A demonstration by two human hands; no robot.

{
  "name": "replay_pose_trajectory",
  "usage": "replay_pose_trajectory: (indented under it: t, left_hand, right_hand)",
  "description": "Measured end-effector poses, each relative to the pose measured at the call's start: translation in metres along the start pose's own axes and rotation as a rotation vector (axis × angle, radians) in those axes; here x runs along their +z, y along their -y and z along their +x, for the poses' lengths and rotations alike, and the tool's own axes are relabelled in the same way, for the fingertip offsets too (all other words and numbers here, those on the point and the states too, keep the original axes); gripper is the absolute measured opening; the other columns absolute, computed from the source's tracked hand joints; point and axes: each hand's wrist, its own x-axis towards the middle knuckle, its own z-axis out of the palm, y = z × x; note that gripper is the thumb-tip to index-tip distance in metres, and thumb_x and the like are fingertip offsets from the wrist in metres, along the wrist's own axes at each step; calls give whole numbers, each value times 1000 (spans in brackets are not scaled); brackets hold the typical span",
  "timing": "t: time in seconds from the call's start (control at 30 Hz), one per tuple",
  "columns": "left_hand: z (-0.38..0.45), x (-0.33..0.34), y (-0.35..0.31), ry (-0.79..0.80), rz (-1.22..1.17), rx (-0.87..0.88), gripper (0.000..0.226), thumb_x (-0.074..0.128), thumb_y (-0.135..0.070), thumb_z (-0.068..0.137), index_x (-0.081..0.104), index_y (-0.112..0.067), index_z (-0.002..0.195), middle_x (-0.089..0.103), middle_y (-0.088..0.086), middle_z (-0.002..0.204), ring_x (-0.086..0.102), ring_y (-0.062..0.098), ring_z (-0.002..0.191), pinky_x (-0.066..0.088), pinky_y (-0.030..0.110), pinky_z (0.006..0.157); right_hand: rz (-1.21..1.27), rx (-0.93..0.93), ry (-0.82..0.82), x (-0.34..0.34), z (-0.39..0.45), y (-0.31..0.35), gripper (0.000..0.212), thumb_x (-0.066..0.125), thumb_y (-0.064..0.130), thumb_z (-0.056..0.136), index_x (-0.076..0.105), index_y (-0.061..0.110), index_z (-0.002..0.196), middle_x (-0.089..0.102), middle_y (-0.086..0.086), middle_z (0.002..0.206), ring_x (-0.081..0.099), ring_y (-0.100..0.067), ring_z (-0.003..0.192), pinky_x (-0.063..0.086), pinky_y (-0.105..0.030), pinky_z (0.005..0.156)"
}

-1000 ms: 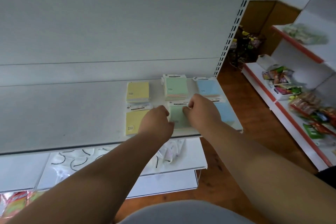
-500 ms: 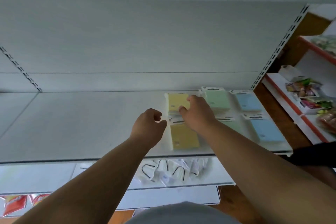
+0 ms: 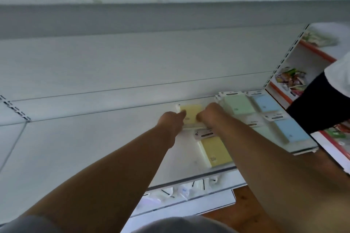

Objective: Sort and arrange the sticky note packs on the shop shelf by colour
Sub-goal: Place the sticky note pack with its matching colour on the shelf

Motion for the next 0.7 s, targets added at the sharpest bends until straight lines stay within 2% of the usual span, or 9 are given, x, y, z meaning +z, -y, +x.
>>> replay_pose_trajectory:
  t: [0.1,0.17,0.23,0.27,0.33,0.4,0.5,0.63,0.7]
  left_hand:
    - [-2,-24,0,-56,15,16,44,59,-39,92,63,-3,117,67,15,110,54,22,85,48,34,81]
    - [-7,-42,4,-118,63,71,36,59,-38,93,64,-9,114,63,2,90,54,17,77,42,28,70]
    - [-15,-56,11,-159,110,166,30,57,-32,94,61,-12,115,60,-1,89,54,14,76,41,28,65]
    - [-21,-63,16,-163,139,217,27,56,-28,95,58,-13,117,60,-1,92,55,12,77,42,28,63]
    - [-31,-74,31,-173,209,307,23,54,-19,95,52,-16,118,60,0,100,56,13,82,43,26,63]
    - [-38,-85,53,-231,322,400,23,51,-15,95,48,-19,117,59,-1,109,57,17,94,43,28,73]
    - [-43,-96,80,-283,356,432,34,50,-11,94,44,-21,125,59,-3,120,55,16,109,43,28,88]
    - [-52,-96,83,-223,261,435,58,44,5,85,43,-28,133,58,-13,121,53,3,111,34,-3,78]
    - [-52,-93,82,-254,230,457,64,43,8,85,39,-29,137,58,-17,120,54,-4,109,34,-5,78]
  right_hand:
    - [327,-15,127,14,-17,3,21,71,10,70,57,3,84,56,-16,77,60,-26,63,48,-31,55]
    - [441,-83,191,27,-30,5,32,72,16,62,65,2,90,67,-14,88,66,-28,76,55,-35,66]
    - [505,-150,204,44,-43,10,33,70,17,61,68,10,94,72,-12,97,69,-29,91,57,-47,84]
    - [500,-174,191,52,-50,12,31,69,16,65,66,14,95,71,-10,98,68,-28,93,56,-47,86]
    - [475,-216,158,65,-62,15,32,65,12,74,57,18,104,66,-7,100,64,-25,93,54,-37,76]
    - [480,-290,141,78,-69,15,38,62,5,77,50,17,110,64,-4,101,63,-22,92,49,-27,70]
    - [442,-412,129,98,-81,11,41,60,3,82,45,20,117,63,6,106,61,-10,97,45,-15,75]
    - [378,-527,198,119,-90,-3,59,54,1,84,40,25,136,61,12,121,57,-7,113,41,-24,100]
    - [420,-555,206,120,-89,-4,55,55,8,86,42,27,137,62,12,124,57,-6,116,43,-29,104]
